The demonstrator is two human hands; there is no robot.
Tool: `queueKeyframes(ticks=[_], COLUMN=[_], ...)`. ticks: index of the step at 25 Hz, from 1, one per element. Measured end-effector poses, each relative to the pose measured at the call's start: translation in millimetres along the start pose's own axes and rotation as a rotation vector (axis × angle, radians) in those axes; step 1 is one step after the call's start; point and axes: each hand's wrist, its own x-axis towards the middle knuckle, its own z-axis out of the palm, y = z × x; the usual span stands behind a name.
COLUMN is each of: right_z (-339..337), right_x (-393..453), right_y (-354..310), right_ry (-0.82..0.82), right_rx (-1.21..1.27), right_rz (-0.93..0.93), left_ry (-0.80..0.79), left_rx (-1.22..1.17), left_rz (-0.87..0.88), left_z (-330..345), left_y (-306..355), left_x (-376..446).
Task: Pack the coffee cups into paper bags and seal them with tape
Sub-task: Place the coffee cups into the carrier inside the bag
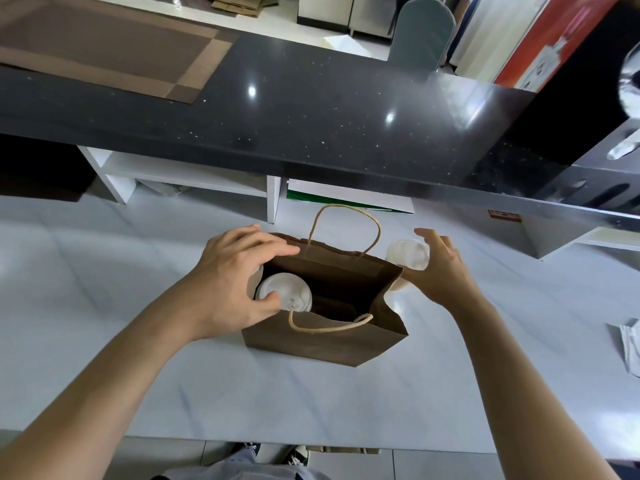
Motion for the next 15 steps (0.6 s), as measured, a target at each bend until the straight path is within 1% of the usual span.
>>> queueKeyframes(ticks=[6,9,15], right_z=[14.9,11.3,-31.8], right_x=[7.4,4.4,-22.7], right_y=[5.0,3.2,-11.4], right_ry=[-0.040,-0.031,0.145], right_rx=[-0.013,0.019,0.189], right_rz=[0.063,0.079,0.012], left_ry=[0.061,0.052,-0.047], left_rx=[0.049,0.066,0.083], left_rz=[0.027,0.040,0.037], left_z=[4.0,2.8,-0.1], left_y=[1.7,2.3,4.4], left_x=[6.4,7.9,8.9])
